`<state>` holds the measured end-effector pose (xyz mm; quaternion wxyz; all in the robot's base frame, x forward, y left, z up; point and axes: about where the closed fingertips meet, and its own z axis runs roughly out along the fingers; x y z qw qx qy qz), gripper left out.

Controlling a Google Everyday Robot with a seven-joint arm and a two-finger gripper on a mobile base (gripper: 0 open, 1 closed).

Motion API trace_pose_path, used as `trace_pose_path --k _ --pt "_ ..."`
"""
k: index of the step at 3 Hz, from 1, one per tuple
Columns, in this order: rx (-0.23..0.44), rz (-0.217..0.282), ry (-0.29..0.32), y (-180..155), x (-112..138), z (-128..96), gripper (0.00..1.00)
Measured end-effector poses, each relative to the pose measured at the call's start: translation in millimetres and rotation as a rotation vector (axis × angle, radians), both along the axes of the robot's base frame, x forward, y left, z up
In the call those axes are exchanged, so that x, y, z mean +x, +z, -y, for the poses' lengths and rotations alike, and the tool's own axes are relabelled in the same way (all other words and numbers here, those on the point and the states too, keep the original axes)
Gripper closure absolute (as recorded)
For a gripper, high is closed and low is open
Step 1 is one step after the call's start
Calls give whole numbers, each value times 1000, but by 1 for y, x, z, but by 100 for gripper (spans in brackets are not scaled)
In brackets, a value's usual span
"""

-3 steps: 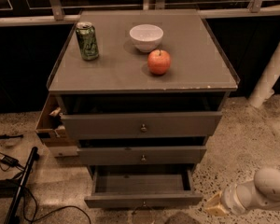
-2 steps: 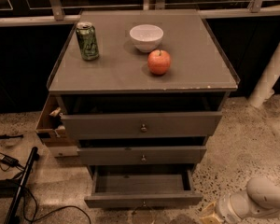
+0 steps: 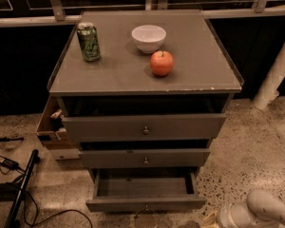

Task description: Close bottom drawer

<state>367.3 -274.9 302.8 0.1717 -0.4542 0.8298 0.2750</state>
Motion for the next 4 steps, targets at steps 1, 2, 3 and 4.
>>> trace_pose_path --k 1,2,3,4 --pt "92 42 47 -59 -1 -16 100" --pt "101 74 49 -90 6 -13 100" --pt "101 74 49 -90 6 -13 100" --pt "117 100 64 -96 6 -16 100"
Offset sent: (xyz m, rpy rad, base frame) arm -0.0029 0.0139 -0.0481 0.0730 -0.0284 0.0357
